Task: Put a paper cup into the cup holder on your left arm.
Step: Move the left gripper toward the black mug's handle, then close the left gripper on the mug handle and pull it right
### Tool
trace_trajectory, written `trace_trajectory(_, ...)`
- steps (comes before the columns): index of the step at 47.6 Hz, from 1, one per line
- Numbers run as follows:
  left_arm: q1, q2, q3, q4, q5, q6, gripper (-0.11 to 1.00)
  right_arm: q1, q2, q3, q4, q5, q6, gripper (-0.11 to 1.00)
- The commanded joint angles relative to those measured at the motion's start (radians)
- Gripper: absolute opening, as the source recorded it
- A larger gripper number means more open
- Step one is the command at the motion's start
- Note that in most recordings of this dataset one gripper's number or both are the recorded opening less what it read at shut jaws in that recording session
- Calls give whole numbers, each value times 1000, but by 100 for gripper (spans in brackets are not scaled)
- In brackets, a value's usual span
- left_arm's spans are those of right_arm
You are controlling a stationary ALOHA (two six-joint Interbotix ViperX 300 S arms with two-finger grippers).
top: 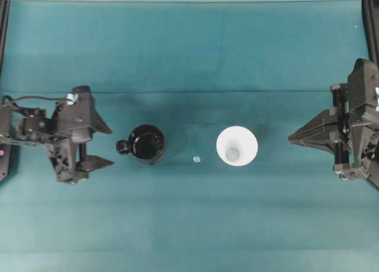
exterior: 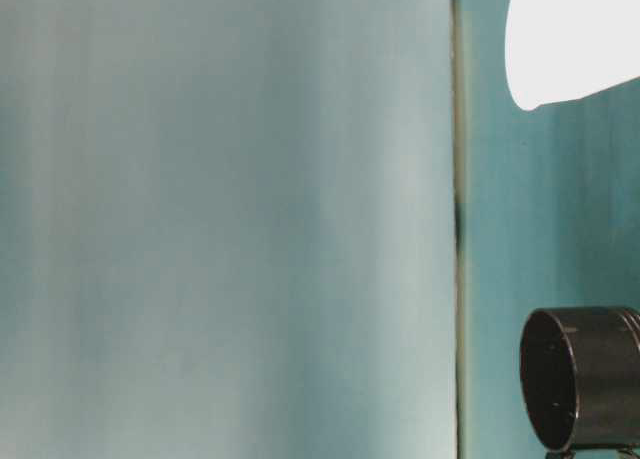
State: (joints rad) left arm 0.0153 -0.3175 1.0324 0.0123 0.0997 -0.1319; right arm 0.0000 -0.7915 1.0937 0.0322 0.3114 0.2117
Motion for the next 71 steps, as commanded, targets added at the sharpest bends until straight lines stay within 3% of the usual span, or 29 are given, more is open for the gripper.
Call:
trace_trajectory(1, 2, 35, -15, 2, -48, 2, 92, -3, 3, -28, 0, -3, 9, 3)
trace_trajectory(14, 2, 127, -52, 2, -87, -3, 93, -6, 3, -28, 0, -2, 9, 3)
trace_trajectory(36, 20, 153, -75, 2, -74, -3, 90, -6, 3, -28, -2, 14, 9, 3)
trace_trajectory(40, 20, 153, -77, 2, -66, -2, 81, -6, 3, -28, -2, 14, 8, 3)
trace_trajectory(49, 17, 153, -80, 2, -66, 8, 31, -8, 3, -26, -3, 14, 8, 3)
trace_trajectory(71, 14, 147, -120, 6, -77, 64, 29, -9, 3, -28, -3, 14, 9, 3)
